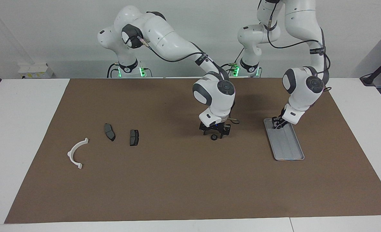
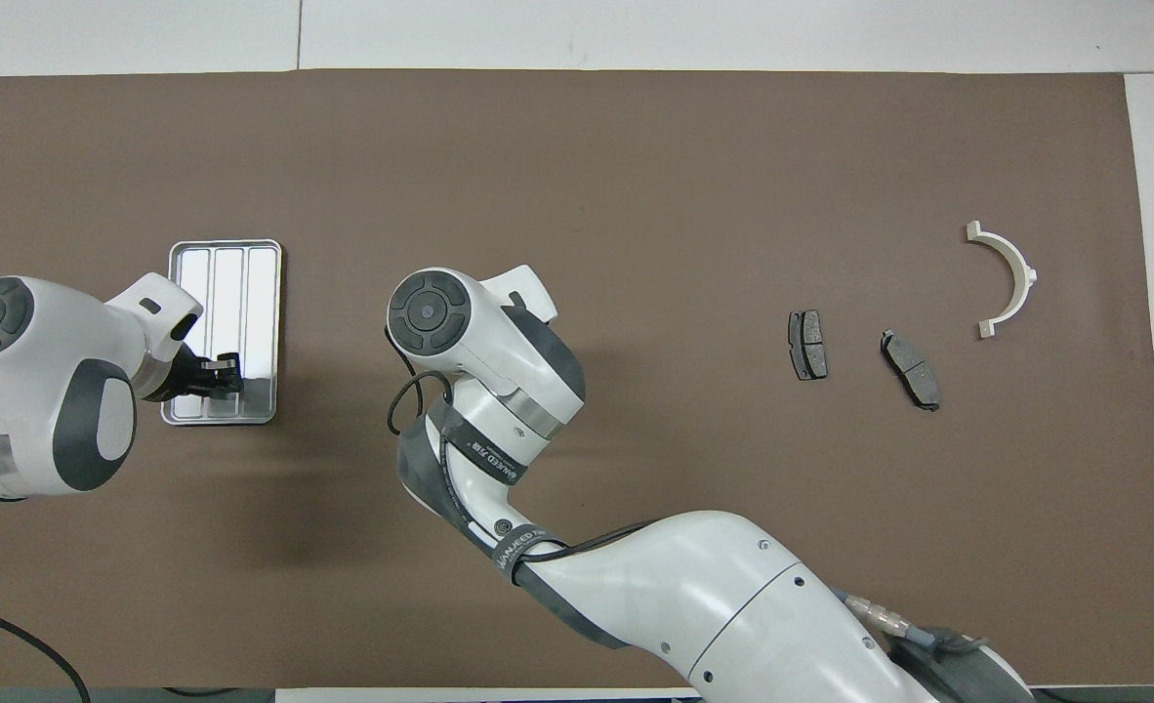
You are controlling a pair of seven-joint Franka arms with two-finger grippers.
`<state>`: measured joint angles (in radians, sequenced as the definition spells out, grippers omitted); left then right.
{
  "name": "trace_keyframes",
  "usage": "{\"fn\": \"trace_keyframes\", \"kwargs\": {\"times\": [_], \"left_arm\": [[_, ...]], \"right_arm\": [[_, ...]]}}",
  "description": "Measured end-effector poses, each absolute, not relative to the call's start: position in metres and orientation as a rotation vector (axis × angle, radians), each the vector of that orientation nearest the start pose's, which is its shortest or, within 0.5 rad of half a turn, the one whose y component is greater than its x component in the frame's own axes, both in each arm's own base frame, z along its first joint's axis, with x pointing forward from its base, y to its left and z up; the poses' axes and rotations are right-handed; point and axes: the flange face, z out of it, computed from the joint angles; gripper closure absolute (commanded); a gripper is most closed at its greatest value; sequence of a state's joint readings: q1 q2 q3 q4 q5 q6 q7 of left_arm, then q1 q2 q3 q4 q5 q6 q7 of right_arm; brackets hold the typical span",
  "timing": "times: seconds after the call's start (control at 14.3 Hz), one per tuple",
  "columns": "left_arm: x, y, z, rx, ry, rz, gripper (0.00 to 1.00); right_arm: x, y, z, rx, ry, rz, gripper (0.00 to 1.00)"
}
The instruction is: Place bearing gear from tray to pile
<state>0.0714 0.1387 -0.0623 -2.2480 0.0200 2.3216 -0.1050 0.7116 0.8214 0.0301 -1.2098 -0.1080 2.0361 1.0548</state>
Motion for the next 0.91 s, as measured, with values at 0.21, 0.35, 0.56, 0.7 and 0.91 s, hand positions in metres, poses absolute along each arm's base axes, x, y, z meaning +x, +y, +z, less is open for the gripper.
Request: {"fn": "trace_keyframes", "kwargs": {"times": [0.21,0.35,0.56,0.7,0.91], "left_arm": [[0.53,0.004,0.3,-3.129,-0.153,0.097,0.93],[0.532,0.004,0.304,-3.128,-0.154,0.105,0.93],[0.543,0.005,0.333,-3.12,-0.157,0.174,0.93],[0.548,0.006,0.369,-3.113,-0.162,0.21,0.93],[0.548,0.01,0.425,-3.106,-0.178,0.23,0.93]], "right_arm": [[0.57,0.501,0.283,-3.148,0.457,-0.103,0.21],[0.571,0.502,0.283,-3.141,0.488,-0.106,0.31],[0.571,0.504,0.287,-3.129,0.494,-0.115,0.6],[0.572,0.505,0.288,-3.126,0.494,-0.118,0.77],[0.572,0.506,0.289,-3.122,0.494,-0.121,1.0]]}}
